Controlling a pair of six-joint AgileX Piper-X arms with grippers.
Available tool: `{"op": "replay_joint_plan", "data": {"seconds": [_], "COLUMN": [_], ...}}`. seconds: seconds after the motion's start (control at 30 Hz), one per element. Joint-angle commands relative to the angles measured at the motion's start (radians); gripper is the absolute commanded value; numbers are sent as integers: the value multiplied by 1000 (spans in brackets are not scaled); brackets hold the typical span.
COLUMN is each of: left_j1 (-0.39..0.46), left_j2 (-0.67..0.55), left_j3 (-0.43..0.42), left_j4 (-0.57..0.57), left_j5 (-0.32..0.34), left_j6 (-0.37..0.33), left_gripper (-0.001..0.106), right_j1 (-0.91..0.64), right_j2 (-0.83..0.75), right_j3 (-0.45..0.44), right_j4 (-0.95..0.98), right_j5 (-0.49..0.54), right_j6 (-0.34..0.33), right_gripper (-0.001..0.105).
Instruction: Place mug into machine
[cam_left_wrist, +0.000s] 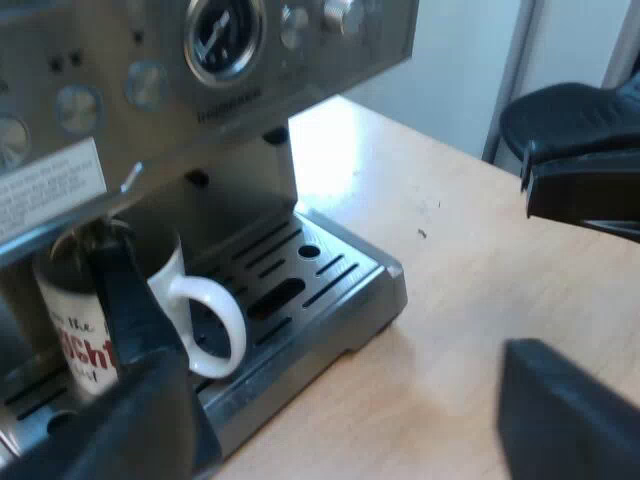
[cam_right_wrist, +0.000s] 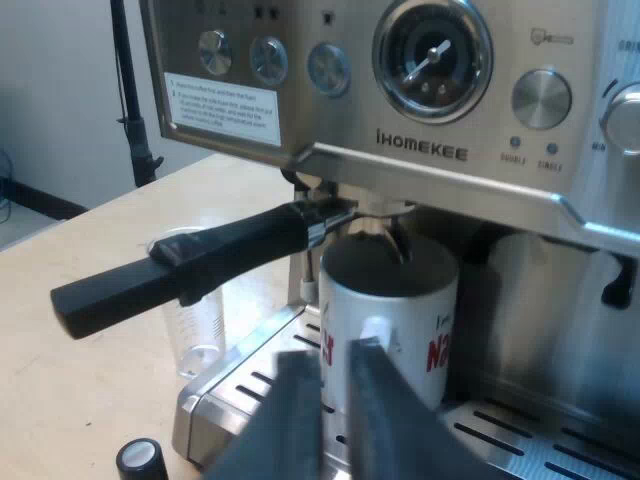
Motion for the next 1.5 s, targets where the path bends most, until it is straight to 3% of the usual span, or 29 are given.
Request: {"op": "replay_joint_plan", "data": {"seconds": [0.03,0.33,0.53,0.93,1.1,1.5], "left_j1": [-5,-5,-5,-5,-5,-5], "left_j2": [-2,-2,-2,-2,-2,-2], "left_j3": [-19,-19,-19,-19,-19,-19], "left_j4": [-26,-69,-73,-73,-73,-71], "left_j5": [6,3,-81,-76,-76,-68], "left_j6": [-12,-8,-6,0,0,0], "left_gripper": [79,79,79,79,79,79], "right_j1": [2,2,2,-77,-92,-97], "right_j2": [-8,59,201,392,426,607], "right_j3": [1,-79,-180,-340,-353,-498], "right_j4": [-6,14,23,21,6,-15], "right_j5": [-12,-50,-52,-135,-146,-140], "right_j6": [-15,-15,-61,-61,-61,-92], "right_gripper": [0,0,0,0,0,0]}}
